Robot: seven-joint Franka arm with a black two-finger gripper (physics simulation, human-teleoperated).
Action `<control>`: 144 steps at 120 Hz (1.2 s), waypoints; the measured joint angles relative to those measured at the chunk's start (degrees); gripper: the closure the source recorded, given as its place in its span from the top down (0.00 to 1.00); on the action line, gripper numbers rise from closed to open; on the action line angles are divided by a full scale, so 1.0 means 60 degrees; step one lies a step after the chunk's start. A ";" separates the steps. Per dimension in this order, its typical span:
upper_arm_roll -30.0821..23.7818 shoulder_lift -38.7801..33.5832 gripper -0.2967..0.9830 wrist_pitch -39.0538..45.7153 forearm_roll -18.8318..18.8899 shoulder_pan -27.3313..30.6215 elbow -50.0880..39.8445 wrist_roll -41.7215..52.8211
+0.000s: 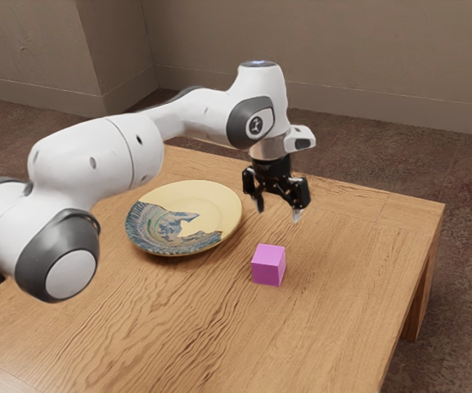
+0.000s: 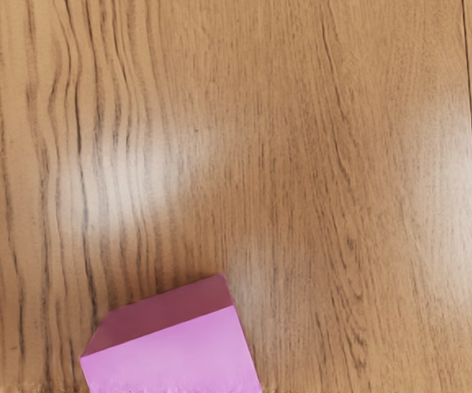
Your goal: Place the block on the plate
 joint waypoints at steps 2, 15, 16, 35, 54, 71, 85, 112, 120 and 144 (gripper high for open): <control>0.0025 0.0005 0.77 0.0020 0.0020 0.0000 -0.0108 -0.0042; 0.0081 0.0063 0.77 0.0124 0.0057 -0.0002 -0.0585 -0.0299; 0.0082 0.0071 0.77 0.0131 0.0058 -0.0002 -0.0600 -0.0317; 0.0024 0.0170 0.77 0.0419 -0.0027 -0.0003 -0.1189 -0.0733; -0.0006 0.0249 0.77 0.0806 -0.0155 -0.0003 -0.1745 -0.1130; -0.0150 0.0333 0.77 0.1111 -0.0159 -0.0002 -0.1832 -0.1406; -0.0212 0.0393 0.77 0.1292 -0.0141 -0.0003 -0.1784 -0.1586; -0.0210 0.0441 0.76 0.1426 -0.0125 -0.0001 -0.1808 -0.1832; -0.0187 0.0434 0.76 0.1417 -0.0120 -0.0001 -0.1811 -0.1883; -0.0151 0.0424 0.74 0.1389 -0.0105 0.0008 -0.1830 -0.2003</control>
